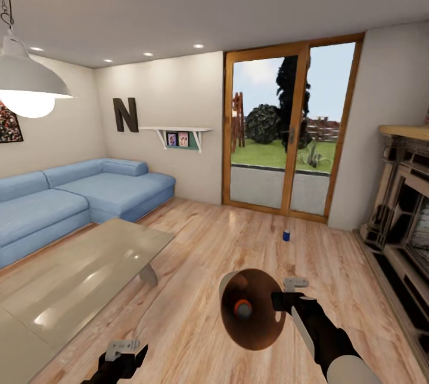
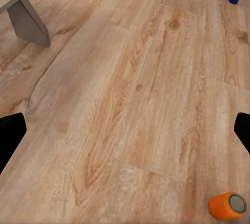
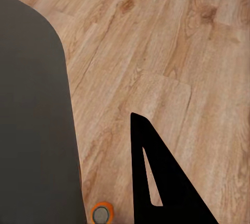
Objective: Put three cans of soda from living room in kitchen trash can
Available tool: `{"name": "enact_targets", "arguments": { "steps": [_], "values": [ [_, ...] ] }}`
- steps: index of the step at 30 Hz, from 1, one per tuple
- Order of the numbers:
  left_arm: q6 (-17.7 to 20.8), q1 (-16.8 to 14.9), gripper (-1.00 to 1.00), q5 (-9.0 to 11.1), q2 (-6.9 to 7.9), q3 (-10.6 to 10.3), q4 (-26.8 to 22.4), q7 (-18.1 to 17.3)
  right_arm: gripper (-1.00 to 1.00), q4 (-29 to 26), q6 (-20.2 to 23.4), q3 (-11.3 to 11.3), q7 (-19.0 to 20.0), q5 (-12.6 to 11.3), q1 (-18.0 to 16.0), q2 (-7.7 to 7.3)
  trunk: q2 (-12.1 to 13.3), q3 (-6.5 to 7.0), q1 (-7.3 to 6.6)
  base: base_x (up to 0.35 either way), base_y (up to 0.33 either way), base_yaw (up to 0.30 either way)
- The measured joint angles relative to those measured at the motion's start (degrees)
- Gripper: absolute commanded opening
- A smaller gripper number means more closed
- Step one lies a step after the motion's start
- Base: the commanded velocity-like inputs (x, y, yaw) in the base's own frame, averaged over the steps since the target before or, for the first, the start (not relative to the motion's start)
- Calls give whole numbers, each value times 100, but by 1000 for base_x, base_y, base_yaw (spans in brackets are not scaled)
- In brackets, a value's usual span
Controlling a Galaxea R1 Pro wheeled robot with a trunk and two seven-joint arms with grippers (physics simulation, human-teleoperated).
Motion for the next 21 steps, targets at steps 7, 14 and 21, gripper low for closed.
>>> {"name": "enact_targets", "arguments": {
  "steps": [7,14,21],
  "values": [
    [0,0,100,9,0,1,7,0,-100,-1,0,-2,-6,-10,0,7,0,0,0,-144,81,-122],
    [7,0,100,-5,0,2,8,0,-100,0,0,-2,-9,4,0,7,0,0,0,-253,164,-236],
    [13,0,100,-7,0,-12,9,0,-100,0,0,-2,-9,-1,0,7,0,0,0,-254,174,-249]
  ]
}}
